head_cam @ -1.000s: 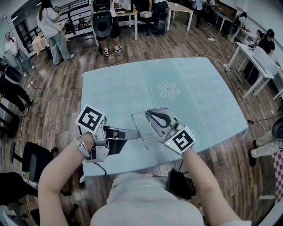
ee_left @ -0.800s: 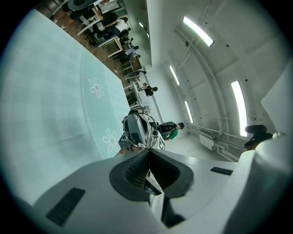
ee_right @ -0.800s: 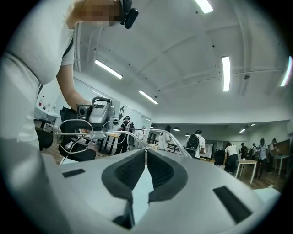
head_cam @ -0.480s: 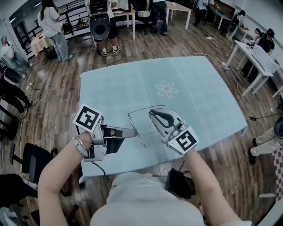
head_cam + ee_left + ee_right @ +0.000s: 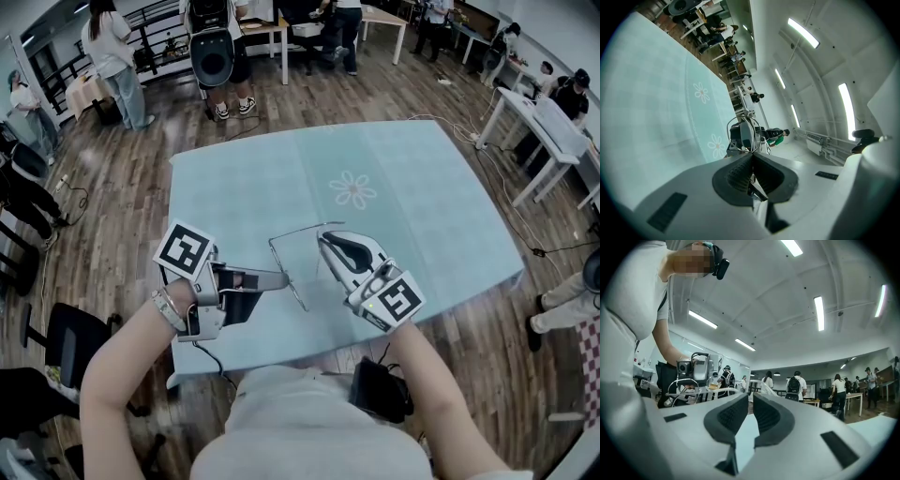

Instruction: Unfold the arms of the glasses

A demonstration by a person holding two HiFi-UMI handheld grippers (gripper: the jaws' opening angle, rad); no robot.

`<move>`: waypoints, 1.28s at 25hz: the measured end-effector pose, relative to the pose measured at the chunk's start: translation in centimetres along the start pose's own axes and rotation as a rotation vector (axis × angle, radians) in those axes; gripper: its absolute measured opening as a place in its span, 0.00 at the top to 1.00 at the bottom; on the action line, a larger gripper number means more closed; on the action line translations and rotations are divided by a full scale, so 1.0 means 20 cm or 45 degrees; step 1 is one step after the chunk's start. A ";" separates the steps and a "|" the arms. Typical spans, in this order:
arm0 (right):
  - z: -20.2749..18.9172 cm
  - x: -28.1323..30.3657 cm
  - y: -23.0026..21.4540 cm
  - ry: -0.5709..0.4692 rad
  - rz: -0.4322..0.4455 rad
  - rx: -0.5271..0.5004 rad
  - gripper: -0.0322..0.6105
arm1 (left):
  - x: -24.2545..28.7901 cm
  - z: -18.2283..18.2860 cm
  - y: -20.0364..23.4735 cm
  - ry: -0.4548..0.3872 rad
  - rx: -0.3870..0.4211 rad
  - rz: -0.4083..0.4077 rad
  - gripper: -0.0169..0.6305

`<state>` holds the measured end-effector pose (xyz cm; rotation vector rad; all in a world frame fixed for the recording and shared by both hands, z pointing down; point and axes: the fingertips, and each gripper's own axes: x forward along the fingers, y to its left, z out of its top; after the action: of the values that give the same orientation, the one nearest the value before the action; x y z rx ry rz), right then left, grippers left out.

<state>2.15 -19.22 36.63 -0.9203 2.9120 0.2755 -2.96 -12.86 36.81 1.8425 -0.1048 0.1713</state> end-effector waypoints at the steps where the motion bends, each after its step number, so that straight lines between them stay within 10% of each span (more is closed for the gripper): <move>1: 0.00 -0.01 -0.01 -0.011 -0.010 0.019 0.91 | 0.00 0.00 0.00 -0.002 -0.002 0.000 0.96; 12: -0.13 0.03 0.07 0.114 0.014 -0.024 0.71 | 0.01 -0.02 -0.01 0.011 0.010 -0.019 0.96; 32: -0.09 0.01 0.03 0.083 -0.035 -0.059 0.79 | -0.03 -0.02 0.01 -0.015 0.001 -0.008 0.96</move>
<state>1.69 -19.22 38.35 -0.9941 2.9612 0.3187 -3.65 -12.61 36.95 1.8443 -0.1073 0.1560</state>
